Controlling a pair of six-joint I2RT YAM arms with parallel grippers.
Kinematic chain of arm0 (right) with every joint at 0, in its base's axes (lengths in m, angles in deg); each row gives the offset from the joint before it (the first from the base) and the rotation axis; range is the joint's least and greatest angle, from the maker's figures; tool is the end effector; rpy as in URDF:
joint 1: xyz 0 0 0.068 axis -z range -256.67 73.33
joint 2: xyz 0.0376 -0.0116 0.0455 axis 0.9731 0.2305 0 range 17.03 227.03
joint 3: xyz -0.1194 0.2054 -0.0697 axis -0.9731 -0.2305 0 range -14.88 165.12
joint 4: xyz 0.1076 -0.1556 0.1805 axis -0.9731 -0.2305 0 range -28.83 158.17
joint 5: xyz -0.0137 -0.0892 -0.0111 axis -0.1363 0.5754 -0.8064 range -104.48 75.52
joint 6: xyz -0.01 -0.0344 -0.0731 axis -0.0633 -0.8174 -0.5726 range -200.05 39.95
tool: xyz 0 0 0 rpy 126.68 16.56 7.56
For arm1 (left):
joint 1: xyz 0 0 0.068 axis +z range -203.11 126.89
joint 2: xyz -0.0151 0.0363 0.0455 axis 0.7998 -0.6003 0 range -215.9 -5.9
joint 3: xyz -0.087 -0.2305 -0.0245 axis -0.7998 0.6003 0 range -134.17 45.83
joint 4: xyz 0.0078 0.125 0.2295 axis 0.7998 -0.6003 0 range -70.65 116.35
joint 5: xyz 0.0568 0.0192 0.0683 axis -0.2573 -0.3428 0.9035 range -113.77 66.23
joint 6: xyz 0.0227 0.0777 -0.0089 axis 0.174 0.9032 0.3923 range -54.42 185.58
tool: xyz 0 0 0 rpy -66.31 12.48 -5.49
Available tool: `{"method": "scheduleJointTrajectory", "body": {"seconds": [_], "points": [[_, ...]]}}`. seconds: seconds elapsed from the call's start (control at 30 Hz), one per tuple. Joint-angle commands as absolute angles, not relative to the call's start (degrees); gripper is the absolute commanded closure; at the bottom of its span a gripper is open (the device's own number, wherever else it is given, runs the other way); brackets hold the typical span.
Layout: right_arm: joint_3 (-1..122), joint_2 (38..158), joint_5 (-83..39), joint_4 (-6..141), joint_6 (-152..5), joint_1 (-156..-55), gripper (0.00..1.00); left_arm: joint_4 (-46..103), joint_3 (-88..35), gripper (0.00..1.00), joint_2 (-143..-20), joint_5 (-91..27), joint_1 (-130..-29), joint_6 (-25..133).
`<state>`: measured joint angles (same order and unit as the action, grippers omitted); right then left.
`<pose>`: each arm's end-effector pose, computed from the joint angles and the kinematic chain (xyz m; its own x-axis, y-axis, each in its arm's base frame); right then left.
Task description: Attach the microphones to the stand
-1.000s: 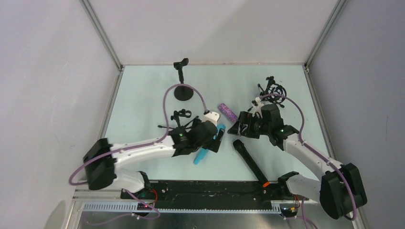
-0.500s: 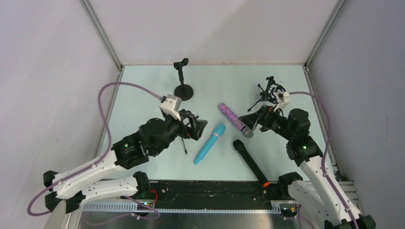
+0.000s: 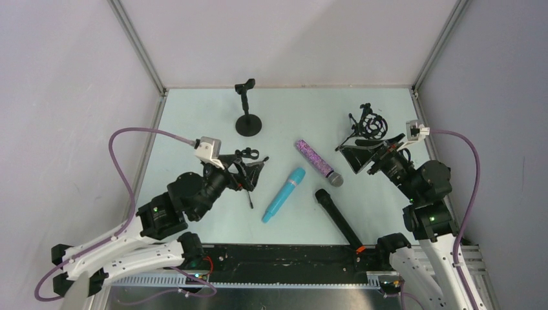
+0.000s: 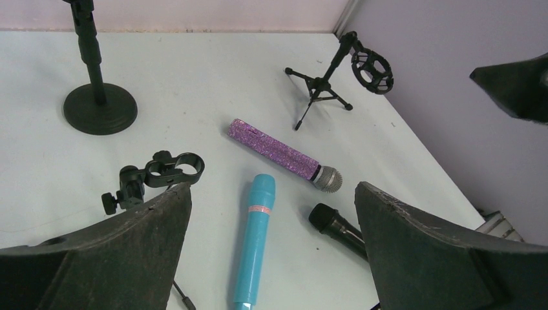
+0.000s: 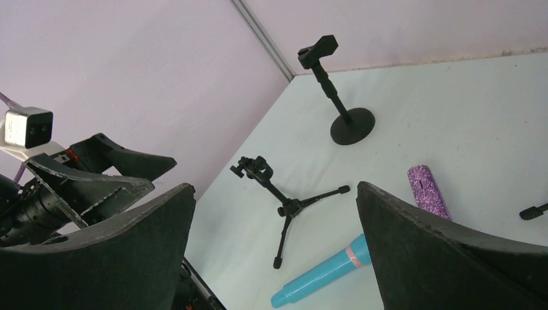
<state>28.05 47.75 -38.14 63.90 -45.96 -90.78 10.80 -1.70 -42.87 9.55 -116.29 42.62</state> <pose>0.1672 0.0713 0.3647 -0.2301 0.4714 -0.8514 -0.5793 0.6366 0.5091 0.1214 -0.1541 0.3488 -0.2308 -0.2662 -0.9359 0.4440 0.8270 -0.3448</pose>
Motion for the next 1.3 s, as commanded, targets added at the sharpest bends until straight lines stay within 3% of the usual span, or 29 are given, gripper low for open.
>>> {"method": "scheduleJointTrajectory", "body": {"seconds": [0.0,0.23,0.93,1.27], "points": [[30.1,47.7,-36.7,65.4,-45.3,-90.6,0.00,12.7,-1.0,0.00,-43.3,10.7,-116.0,44.9],[30.0,49.7,-36.3,63.1,-46.1,-90.9,0.00,12.6,-1.1,0.00,-49.7,6.0,-116.0,46.5],[24.8,63.7,-36.9,53.0,-48.1,-91.1,0.00,11.9,-3.4,0.01,-84.3,-6.7,-116.0,42.4],[22.0,68.1,-36.8,53.0,-49.9,-91.4,0.00,8.6,-3.2,0.10,-93.5,-6.9,-116.0,42.3]]}}
